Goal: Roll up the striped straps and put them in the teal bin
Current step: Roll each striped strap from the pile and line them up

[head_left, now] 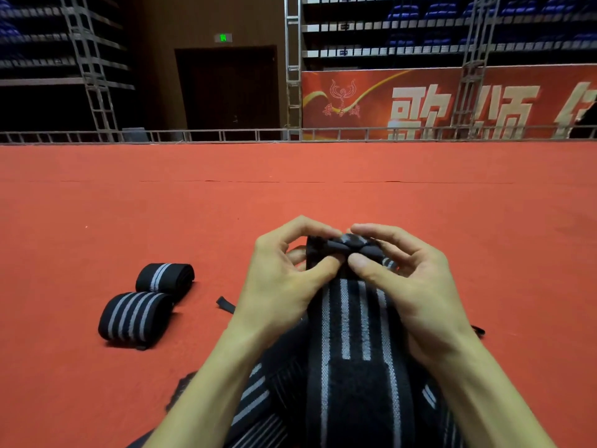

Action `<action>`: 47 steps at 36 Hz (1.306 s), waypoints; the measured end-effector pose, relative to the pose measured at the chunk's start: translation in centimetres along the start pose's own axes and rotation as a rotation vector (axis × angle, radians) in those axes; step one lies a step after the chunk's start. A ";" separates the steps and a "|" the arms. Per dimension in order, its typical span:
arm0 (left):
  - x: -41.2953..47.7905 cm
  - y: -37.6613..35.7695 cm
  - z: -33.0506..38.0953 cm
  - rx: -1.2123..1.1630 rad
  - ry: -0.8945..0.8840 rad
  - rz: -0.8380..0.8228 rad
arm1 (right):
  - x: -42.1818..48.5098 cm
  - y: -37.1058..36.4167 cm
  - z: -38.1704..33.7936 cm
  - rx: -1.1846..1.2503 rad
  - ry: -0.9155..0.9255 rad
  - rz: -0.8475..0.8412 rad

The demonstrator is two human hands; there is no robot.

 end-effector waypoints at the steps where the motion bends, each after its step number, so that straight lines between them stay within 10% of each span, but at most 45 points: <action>1: 0.0 0.0 -0.1 0.016 -0.035 0.010 | 0.0 0.0 0.0 0.031 -0.017 -0.013; 33: -0.3 0.5 -0.5 -0.147 0.228 -0.250 | 0.1 -0.3 1.1 0.003 -0.045 -0.187; 47: 0.2 0.3 -0.5 0.191 -0.237 -0.011 | -0.2 -1.0 -0.4 0.248 -0.200 -0.195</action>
Point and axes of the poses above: each hand's wrist, its own x-axis towards the middle knuckle, its own y-axis out of the back of the hand, z = x × y, the point moved 1 cm from there along x, towards the middle knuckle, and after that the axes turned 8 degrees about -y, right-handed, at the moved point
